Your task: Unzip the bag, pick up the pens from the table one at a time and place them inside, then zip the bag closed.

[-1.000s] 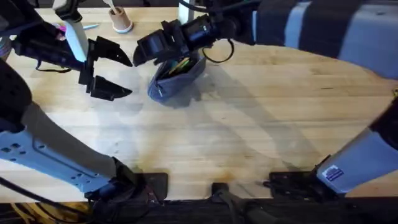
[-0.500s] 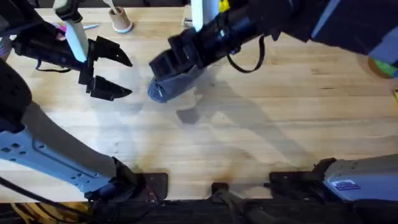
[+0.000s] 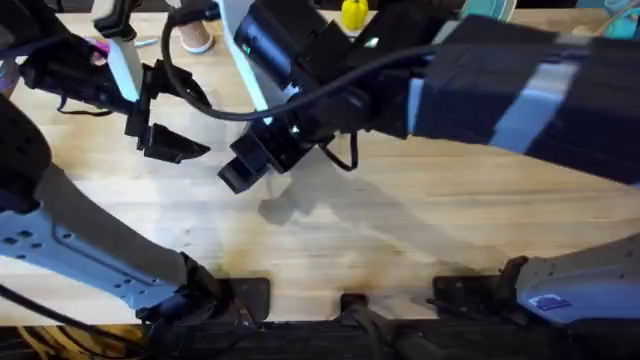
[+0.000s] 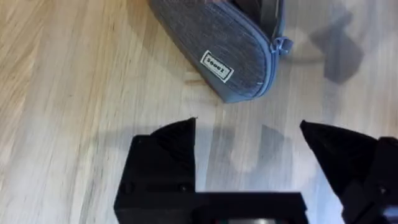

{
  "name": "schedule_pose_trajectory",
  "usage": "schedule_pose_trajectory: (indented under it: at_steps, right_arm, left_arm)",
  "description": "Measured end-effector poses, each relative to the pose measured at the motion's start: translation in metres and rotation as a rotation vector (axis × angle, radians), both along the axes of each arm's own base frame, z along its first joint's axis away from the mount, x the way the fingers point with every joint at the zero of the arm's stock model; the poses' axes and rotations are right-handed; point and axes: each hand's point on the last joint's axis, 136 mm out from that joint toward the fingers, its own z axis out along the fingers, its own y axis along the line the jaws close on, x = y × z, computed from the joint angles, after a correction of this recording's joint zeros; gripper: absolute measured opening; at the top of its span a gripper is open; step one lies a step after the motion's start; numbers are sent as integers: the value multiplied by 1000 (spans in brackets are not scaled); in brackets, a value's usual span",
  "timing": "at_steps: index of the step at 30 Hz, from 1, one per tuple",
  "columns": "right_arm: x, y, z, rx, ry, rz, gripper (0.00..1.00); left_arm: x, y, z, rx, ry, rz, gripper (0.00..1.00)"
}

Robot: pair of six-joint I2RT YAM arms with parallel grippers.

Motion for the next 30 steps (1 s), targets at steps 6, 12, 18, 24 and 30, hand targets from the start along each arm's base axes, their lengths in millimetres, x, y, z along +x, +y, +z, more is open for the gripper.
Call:
schedule_pose_trajectory:
  at_steps: [6,12,18,24,30]
  right_arm:
    - [13,15,5,57,-54,-14,994]
    - [23,28,-4,88,-55,-47,994]
    - [27,34,-45,38,14,-91,994]
    - [35,40,-41,70,-8,-120,994]
    - [51,48,-36,110,-64,-158,909]
  left_arm:
    - [3,2,-1,9,-20,-4,994]
    - [4,0,-2,12,-26,-12,993]
    - [5,-2,-2,12,-26,-19,994]
    - [5,-2,-2,13,-27,-19,994]
    - [5,-2,-2,12,-26,-19,994]
